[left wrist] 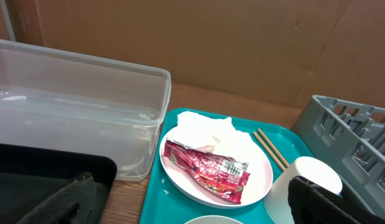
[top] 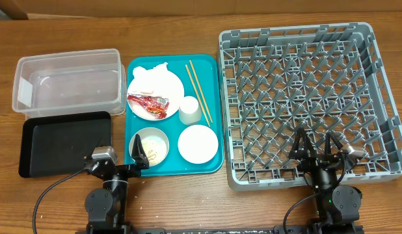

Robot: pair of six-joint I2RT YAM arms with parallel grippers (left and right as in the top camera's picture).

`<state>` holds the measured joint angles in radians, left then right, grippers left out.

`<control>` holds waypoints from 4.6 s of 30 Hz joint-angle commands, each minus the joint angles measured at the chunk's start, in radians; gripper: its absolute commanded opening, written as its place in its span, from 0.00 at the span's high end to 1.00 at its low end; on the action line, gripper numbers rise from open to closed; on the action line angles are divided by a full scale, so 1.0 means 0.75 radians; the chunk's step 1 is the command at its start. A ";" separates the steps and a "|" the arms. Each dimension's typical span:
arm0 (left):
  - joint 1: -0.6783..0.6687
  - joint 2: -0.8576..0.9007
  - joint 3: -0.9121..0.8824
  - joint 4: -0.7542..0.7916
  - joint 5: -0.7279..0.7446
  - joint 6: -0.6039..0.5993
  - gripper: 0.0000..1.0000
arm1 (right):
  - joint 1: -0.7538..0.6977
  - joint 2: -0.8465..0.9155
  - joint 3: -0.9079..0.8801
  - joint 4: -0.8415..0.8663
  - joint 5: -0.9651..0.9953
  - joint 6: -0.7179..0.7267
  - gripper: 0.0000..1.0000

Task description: Sort waste into correct bins and load items into the dishwasher

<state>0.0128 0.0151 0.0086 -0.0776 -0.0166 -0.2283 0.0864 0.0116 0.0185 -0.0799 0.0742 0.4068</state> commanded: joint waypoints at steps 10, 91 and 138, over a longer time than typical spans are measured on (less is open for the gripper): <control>-0.001 -0.013 -0.005 0.004 -0.013 0.030 0.00 | -0.003 -0.012 -0.014 0.005 0.008 -0.024 0.00; -0.012 1.568 1.887 -1.159 0.541 0.400 0.00 | -0.003 0.964 1.367 -0.988 -0.218 -0.404 0.00; -0.283 2.832 2.565 -1.395 -0.096 -0.723 0.00 | -0.003 1.482 1.677 -1.368 -0.371 -0.404 0.00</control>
<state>-0.1867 2.1342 1.9255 -1.1278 -0.0341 -0.6636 0.0864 1.1233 1.2495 -1.1023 -0.2024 0.1040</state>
